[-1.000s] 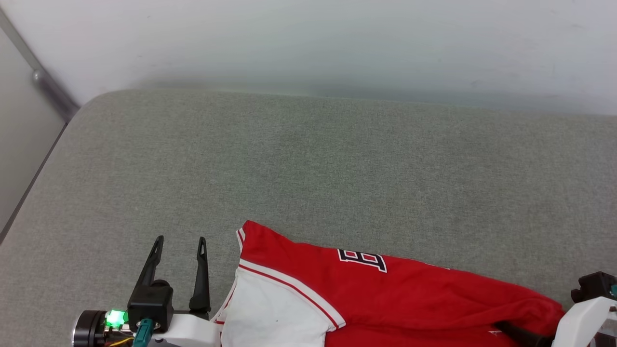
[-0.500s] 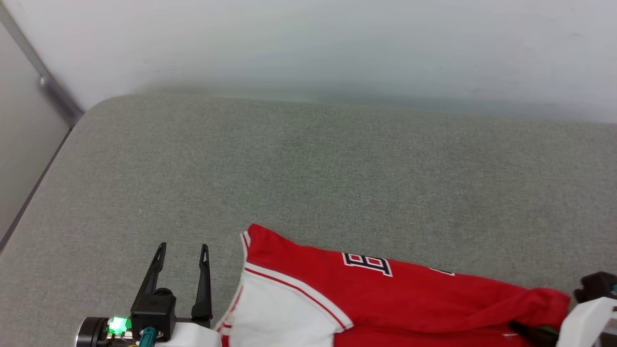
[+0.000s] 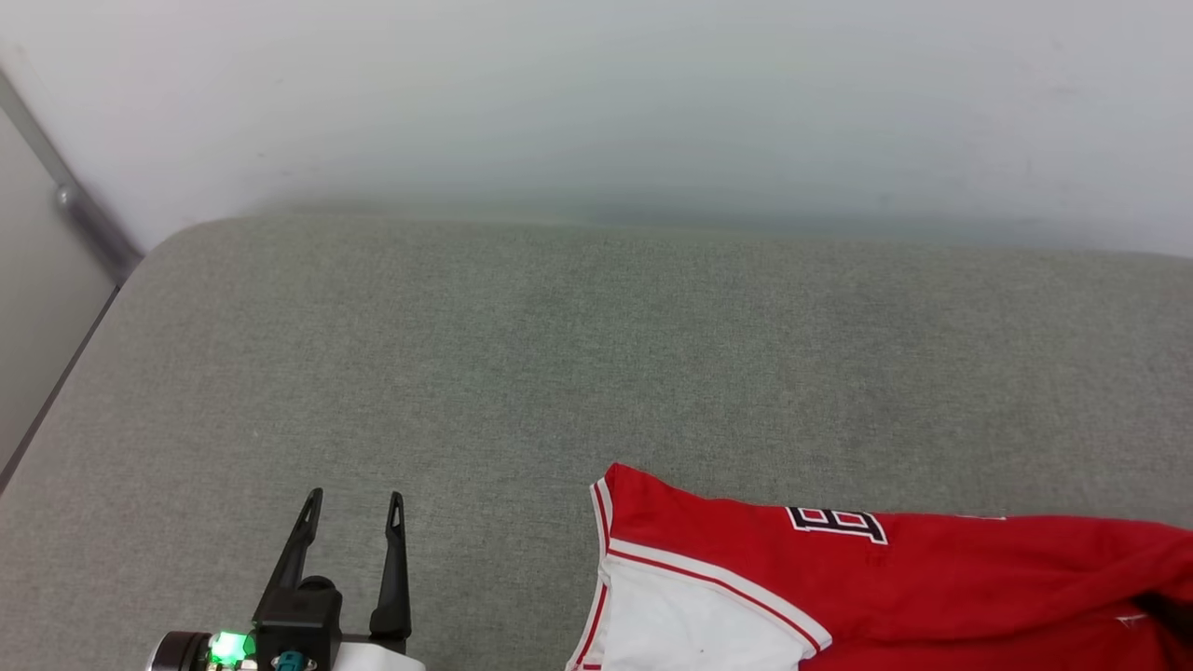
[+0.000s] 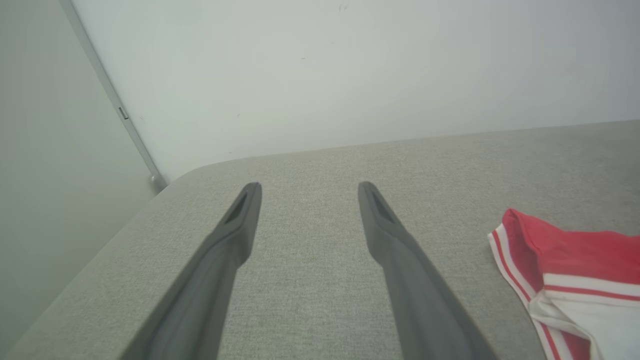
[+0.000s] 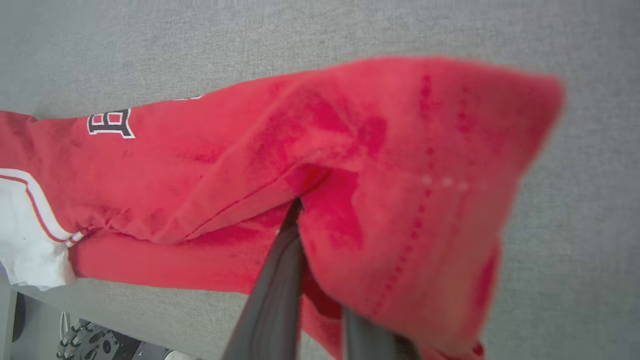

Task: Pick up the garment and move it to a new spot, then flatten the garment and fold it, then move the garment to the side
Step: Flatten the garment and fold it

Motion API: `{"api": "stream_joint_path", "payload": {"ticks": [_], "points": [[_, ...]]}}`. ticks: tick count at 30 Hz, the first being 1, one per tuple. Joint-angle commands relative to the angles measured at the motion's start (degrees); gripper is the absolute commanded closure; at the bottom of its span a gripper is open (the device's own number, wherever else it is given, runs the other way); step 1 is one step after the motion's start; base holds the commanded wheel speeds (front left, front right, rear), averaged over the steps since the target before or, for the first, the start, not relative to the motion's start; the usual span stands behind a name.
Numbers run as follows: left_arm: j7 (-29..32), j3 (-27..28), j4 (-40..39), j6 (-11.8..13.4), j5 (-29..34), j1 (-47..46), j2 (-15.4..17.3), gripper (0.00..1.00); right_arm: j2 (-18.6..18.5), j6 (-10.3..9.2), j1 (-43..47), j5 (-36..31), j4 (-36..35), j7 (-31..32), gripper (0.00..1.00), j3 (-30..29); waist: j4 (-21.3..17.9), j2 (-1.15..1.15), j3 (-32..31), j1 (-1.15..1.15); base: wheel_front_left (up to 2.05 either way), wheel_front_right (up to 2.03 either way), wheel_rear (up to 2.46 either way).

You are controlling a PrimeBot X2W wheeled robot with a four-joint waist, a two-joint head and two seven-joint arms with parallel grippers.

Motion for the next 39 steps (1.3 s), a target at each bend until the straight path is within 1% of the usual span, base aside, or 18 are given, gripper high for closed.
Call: {"api": "stream_joint_path", "payload": {"ticks": [1, 6, 11, 16, 21, 23, 24, 27, 33, 36, 39], "points": [[-0.13, 0.53, 0.08, -0.37, 0.55, 0.80, -0.38, 0.00, -0.38, -0.02, 0.26, 0.64, -1.95, 0.49, 1.00, 0.24, -0.33, 0.00, -0.57, 0.00, 0.00, 0.00, 0.00], [-0.13, 1.25, -0.03, -1.33, 1.20, 1.25, -1.05, 0.00, -0.28, -0.02, 2.30, 2.28, -8.92, 2.31, 1.00, 0.98, -0.60, 0.00, -1.21, 0.00, 0.00, 0.00, 0.00], [-0.13, 1.76, -0.11, -2.26, 1.97, 1.02, -1.65, 0.00, 1.06, -0.02, 2.54, 3.45, -16.75, 4.52, 1.00, 1.91, -0.38, 0.00, -0.90, 0.00, 0.00, 0.00, 0.00], [-0.13, 1.84, -0.33, -2.91, 2.57, 0.09, -2.30, 0.00, 3.73, -0.02, 0.05, 2.81, -22.62, 7.16, 1.00, 4.15, 0.57, 0.00, 0.01, 0.00, 0.00, 0.00, 0.00], [-0.13, 1.92, -0.24, -3.70, 3.06, -0.69, -2.74, 0.00, 7.45, -0.02, -4.14, 0.62, -25.33, 10.85, 1.00, 9.11, 1.81, 0.00, 1.06, 0.00, 0.00, 0.00, 0.00], [-0.13, 1.95, -0.22, -3.89, 3.26, -1.13, -2.88, 0.00, 9.24, -0.01, -6.41, -0.41, -25.21, 11.95, 1.00, 11.37, 2.27, 0.00, 1.54, 0.00, 0.00, 0.00, 0.00], [-0.13, 1.95, -0.22, -3.89, 3.26, -1.13, -2.88, 0.00, 9.24, -0.01, -6.41, -0.41, -25.21, 11.95, 1.00, 11.37, 2.27, 0.00, 1.54, 0.00, 0.00, 0.00, 0.00], [-0.13, 1.93, -0.10, -4.24, 3.55, -1.64, -3.22, 0.00, 11.89, -0.02, -10.03, -2.10, -23.53, 12.89, 1.00, 14.93, 2.92, 0.00, 2.26, 0.00, 0.00, 0.00, 0.00], [-0.13, 1.77, 0.28, -4.81, 3.73, -2.99, -4.02, 0.00, 17.14, -0.01, -16.74, -4.06, -16.26, 13.39, 1.00, 21.50, 4.33, 0.00, 3.79, 0.00, 0.00, 0.00, 0.00], [-0.13, 1.79, 0.43, -4.98, 3.82, -3.53, -4.35, 0.00, 19.01, -0.01, -18.99, -5.19, -12.05, 12.47, 1.00, 24.58, 5.03, 0.00, 4.32, 0.00, 0.00, 0.00, 0.00], [-0.13, 1.96, 0.56, -5.04, 3.84, -3.64, -4.58, 0.00, 19.98, -0.02, -20.56, -6.31, -8.59, 11.13, 1.00, 27.68, 5.46, 0.00, 4.60, 0.00, 0.00, 0.00, 0.00]]}}
